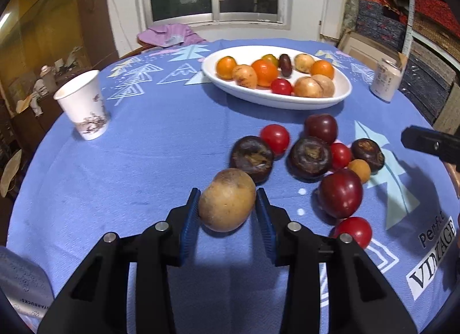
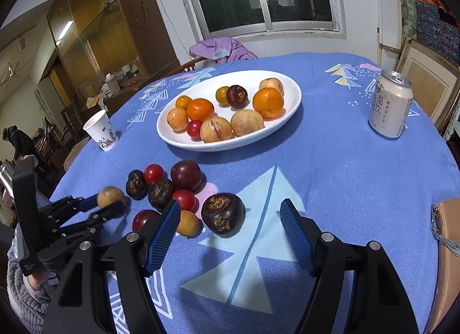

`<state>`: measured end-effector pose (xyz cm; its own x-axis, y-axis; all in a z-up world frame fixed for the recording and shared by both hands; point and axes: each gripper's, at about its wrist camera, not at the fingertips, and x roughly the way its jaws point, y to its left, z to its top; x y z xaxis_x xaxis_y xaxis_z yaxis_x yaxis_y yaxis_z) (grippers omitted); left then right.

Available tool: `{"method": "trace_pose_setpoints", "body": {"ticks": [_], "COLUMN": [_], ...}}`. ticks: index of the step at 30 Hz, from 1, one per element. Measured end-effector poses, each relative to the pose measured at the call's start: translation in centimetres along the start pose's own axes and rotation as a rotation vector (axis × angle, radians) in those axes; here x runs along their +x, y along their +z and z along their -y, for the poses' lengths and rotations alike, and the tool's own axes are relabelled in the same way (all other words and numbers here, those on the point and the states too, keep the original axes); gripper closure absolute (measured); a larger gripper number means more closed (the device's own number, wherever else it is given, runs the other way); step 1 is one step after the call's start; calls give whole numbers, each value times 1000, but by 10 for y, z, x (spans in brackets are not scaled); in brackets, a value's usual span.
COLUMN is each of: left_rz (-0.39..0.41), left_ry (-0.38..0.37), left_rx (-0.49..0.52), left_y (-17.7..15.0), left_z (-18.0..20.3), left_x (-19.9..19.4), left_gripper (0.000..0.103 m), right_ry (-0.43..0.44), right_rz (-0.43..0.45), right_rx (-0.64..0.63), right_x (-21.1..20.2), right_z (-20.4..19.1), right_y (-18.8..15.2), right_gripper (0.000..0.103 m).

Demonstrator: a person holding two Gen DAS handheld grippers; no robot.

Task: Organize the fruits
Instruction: 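Grasp a dark purple mangosteen-like fruit with the right tool while the left tool holds its fruit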

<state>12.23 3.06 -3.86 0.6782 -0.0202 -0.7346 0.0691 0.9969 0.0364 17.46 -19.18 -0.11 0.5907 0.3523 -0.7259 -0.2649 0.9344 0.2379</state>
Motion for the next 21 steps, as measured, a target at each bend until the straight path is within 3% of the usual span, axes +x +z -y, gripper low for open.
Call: {"method": "trace_pose_setpoints", "body": {"ticks": [2, 4, 11, 21], "left_rz": [8, 10, 1, -18], "left_ry": [12, 6, 5, 5], "left_rx": [-18, -39, -12, -16], "left_y": [1, 2, 0, -2], "left_z": [-5, -9, -2, -2], "left_x": [-3, -4, -2, 3], "left_gripper": [64, 64, 64, 64], "right_ry": [-6, -23, -114, -117], "right_rz": [-33, -60, -44, -71], "right_rx": [-23, -41, -119, -183], "right_x": [7, 15, 28, 49], "right_z": [-3, -5, -16, -33], "right_y": [-3, -6, -9, -11], "right_gripper": [47, 50, 50, 61]}}
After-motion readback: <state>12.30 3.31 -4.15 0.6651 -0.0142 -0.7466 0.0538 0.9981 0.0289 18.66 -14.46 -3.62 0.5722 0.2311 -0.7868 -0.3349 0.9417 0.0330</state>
